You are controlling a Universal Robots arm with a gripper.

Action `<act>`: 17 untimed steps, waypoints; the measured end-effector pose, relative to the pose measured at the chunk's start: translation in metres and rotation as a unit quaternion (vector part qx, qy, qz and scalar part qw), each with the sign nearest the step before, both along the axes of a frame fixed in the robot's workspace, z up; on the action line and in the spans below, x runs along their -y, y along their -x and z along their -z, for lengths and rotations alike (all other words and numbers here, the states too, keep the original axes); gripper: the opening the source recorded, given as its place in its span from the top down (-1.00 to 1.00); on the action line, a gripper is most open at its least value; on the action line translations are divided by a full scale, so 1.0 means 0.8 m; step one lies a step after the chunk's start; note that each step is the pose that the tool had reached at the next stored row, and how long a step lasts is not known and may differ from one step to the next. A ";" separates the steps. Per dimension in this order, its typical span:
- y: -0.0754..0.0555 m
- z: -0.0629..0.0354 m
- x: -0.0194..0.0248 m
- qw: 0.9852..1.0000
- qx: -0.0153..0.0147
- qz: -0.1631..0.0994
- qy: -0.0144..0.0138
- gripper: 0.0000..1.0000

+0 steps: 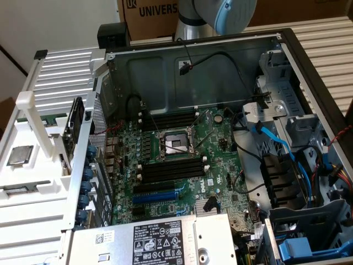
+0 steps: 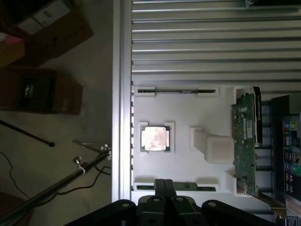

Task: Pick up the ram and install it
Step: 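Pick up the ram and move it above insertion slot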

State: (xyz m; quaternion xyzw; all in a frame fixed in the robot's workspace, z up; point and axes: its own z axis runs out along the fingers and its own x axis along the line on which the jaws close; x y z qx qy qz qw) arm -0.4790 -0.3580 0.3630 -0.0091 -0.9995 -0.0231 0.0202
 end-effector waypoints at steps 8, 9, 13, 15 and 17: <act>0.003 0.003 0.0006 0.998 0.006 -0.064 -0.004 0.80; 0.003 0.003 0.0006 0.998 0.006 -0.070 -0.004 0.80; 0.003 0.009 0.0016 0.996 0.006 -0.091 -0.009 0.80; 0.003 0.013 0.0016 0.995 0.006 -0.096 -0.009 0.80; 0.003 0.018 0.0017 0.995 0.006 -0.102 -0.009 0.80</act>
